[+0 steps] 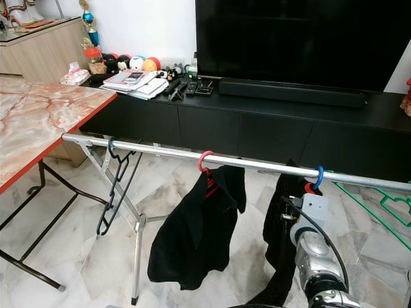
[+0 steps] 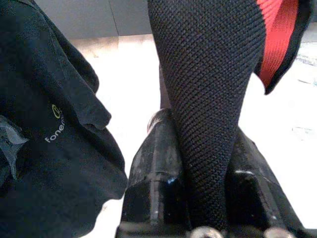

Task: Hang hanger

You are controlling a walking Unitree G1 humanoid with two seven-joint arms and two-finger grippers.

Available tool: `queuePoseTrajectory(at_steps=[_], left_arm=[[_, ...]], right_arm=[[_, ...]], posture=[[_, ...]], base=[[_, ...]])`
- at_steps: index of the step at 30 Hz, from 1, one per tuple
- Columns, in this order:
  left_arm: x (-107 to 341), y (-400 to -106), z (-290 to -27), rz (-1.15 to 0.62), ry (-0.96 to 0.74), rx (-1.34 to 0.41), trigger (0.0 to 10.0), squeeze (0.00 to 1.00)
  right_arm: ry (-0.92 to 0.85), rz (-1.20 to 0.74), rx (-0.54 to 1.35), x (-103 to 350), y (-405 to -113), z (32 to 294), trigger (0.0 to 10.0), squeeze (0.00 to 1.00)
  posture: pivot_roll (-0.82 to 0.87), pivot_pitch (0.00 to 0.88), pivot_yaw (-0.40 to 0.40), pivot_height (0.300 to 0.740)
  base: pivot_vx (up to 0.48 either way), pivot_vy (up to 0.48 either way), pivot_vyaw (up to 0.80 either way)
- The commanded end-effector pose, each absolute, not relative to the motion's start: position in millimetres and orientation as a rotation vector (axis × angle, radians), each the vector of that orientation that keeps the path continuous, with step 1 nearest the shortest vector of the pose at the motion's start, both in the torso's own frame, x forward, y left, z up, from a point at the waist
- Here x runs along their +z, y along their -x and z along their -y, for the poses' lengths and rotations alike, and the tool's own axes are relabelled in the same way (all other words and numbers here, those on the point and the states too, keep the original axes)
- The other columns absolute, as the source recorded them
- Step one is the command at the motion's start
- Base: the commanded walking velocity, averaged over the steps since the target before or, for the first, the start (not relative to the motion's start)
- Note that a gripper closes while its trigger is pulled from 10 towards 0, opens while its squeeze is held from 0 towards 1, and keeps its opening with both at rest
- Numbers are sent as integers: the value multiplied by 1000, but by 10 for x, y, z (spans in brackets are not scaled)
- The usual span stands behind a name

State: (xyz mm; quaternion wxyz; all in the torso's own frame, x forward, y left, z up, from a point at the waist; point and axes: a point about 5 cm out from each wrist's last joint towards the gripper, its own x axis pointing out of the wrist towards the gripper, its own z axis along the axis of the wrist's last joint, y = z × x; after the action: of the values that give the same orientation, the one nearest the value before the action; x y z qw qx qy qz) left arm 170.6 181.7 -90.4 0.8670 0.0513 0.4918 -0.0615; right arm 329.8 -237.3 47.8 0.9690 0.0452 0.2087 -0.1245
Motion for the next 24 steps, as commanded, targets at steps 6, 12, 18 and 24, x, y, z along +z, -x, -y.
queuePoseTrajectory(at_steps=[6,12,18,24], left_arm=[[-924,-1658,-1846,-1055,-119,-129,10000,0],[-924,-1659,-1845,-1054,-119,-128,10000,0],[-926,-1654,-1839,-1054,-119,-133,10000,0],[-929,-1648,-1837,-1056,-121,-140,10000,0]], right_arm=[[-118,-332,-296,513,-3289,2360,0,0],[-124,-195,-299,677,-3348,2370,0,0],[-86,-134,-280,744,-3361,2343,0,0],[-63,-147,-282,625,-3247,2347,0,0]], posture=[[84,41,9,740],[83,41,8,740],[79,35,6,740],[68,29,3,740]], base=[[0,0,0],[0,0,0],[0,0,0],[0,0,0]])
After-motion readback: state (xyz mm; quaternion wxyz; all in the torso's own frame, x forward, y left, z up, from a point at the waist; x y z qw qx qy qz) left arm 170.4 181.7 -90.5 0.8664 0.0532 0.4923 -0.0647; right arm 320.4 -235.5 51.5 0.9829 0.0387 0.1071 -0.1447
